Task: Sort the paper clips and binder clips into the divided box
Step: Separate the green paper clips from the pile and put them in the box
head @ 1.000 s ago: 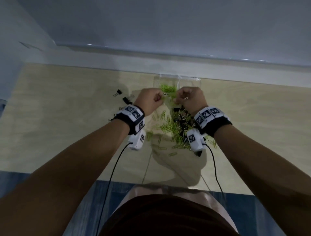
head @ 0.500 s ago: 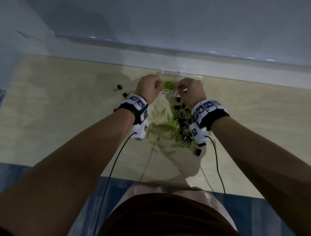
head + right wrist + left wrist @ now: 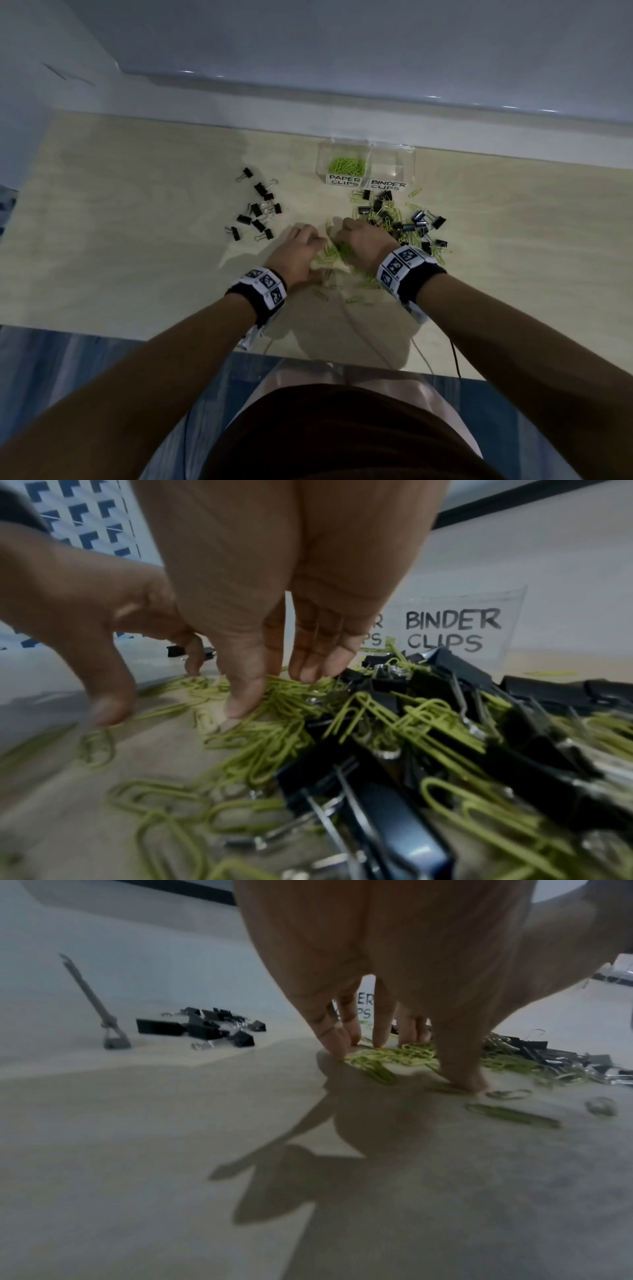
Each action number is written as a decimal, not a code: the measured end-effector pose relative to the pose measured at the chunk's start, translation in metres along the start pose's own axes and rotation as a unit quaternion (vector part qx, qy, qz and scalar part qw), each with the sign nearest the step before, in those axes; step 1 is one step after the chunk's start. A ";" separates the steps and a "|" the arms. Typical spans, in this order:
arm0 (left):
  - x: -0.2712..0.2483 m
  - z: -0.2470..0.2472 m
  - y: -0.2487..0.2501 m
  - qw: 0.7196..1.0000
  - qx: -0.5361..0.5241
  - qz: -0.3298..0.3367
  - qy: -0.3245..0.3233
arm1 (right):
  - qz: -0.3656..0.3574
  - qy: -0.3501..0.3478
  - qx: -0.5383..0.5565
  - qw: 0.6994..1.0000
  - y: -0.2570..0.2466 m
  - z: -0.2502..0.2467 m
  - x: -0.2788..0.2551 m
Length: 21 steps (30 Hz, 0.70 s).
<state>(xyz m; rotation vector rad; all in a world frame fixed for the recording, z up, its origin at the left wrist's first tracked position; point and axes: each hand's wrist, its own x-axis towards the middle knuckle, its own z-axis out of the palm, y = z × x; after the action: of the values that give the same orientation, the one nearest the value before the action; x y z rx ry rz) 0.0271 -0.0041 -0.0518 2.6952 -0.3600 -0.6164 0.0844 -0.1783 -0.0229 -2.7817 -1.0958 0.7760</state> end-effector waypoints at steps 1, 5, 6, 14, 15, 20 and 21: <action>0.001 0.003 0.003 1.000 -0.020 -0.005 0.007 | 0.000 0.005 0.013 1.000 -0.001 0.000 0.000; 0.006 0.006 0.016 0.995 -0.088 -0.035 0.035 | 0.010 0.026 0.056 0.998 0.001 0.001 -0.001; 0.007 0.005 0.018 0.995 -0.087 -0.038 0.039 | 0.018 0.031 0.063 0.997 0.003 0.001 -0.002; 0.020 -0.012 0.013 0.998 -0.051 -0.025 0.036 | 0.181 0.164 0.306 0.920 0.028 -0.011 -0.013; 0.021 -0.015 0.010 0.997 -0.066 -0.027 0.042 | 0.189 0.185 0.328 0.907 0.032 -0.017 -0.011; 0.030 -0.037 0.006 0.979 -0.182 -0.043 0.084 | 0.188 0.267 0.377 0.867 0.051 -0.063 0.015; 0.034 -0.045 0.009 0.975 -0.196 -0.048 0.095 | 0.187 0.279 0.369 0.866 0.053 -0.073 0.024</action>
<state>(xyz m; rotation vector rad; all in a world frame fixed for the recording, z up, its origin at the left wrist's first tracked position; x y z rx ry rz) 0.0761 -0.0102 -0.0230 2.3709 -0.0496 -0.3998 0.1668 -0.1933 0.0182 -2.2869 -0.0974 0.2569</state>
